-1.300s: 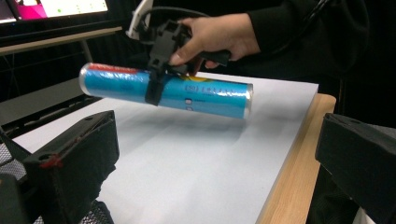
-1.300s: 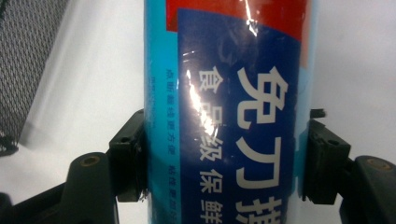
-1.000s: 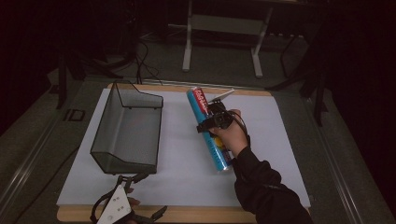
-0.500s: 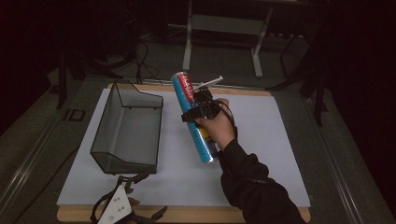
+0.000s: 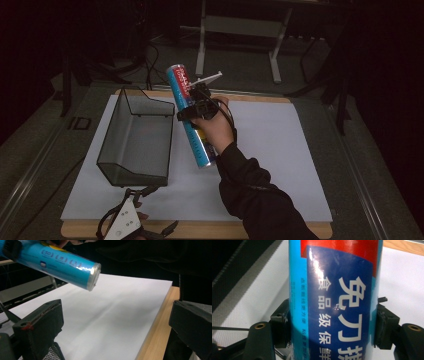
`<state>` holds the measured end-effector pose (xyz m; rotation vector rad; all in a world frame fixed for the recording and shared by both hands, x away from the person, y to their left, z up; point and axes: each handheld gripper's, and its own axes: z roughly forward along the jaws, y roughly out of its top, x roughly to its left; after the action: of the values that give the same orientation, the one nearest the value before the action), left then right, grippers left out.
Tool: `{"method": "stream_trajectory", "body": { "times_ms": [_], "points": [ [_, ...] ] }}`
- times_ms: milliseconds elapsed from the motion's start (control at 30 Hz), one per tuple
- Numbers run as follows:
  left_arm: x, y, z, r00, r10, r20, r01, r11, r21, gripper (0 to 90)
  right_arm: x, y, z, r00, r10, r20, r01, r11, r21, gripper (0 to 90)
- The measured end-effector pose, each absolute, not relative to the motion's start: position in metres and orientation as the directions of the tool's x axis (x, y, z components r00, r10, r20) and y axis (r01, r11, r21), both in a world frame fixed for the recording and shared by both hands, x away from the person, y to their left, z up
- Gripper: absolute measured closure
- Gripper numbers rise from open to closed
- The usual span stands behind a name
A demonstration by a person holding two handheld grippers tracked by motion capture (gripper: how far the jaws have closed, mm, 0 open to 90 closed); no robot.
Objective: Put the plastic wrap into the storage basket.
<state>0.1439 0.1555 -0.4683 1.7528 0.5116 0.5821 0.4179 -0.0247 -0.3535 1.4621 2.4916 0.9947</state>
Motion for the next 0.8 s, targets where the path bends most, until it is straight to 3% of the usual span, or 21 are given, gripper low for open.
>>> {"method": "stream_trajectory", "body": {
  "times_ms": [800],
  "points": [
    [0.141, 0.160, -0.468, 0.769, 0.630, 0.111, 0.044, -0.226, 0.973, 0.5, 0.419, 0.059, -0.350, -0.565, 0.783, 0.262, 0.710, 0.299, 0.638, 31.7]
  ]
}}
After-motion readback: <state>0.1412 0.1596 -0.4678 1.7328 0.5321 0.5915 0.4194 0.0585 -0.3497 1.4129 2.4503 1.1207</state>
